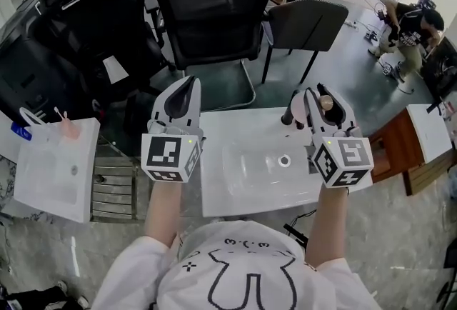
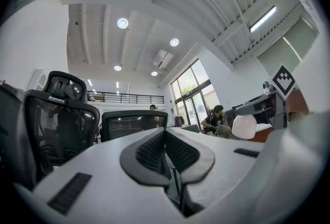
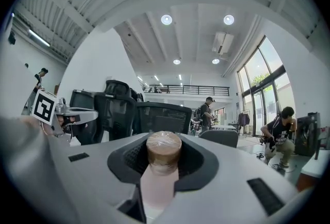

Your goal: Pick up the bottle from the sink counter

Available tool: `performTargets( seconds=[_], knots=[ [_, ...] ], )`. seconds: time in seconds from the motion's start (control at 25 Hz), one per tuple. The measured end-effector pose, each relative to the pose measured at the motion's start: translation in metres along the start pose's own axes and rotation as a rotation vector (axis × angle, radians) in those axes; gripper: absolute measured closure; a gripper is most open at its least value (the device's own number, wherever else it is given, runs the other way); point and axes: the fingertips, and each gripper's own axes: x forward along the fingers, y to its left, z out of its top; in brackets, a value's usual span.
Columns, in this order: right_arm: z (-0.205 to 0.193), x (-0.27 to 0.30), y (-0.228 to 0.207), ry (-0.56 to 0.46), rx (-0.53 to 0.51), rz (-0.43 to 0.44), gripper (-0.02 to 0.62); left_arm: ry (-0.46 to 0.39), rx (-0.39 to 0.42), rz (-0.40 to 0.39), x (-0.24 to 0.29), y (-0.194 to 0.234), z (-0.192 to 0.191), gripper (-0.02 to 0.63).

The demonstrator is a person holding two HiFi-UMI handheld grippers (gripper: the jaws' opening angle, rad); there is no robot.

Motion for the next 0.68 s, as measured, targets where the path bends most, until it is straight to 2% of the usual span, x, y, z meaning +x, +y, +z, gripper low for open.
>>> performTargets(
  seconds=[0.68],
  knots=[
    [0.012,-0.015,-0.004,-0.023,-0.012,-0.008,0.463,-0.022,0.031,-0.001,-0.006,-0.005,0.016,0.597]
  ],
)
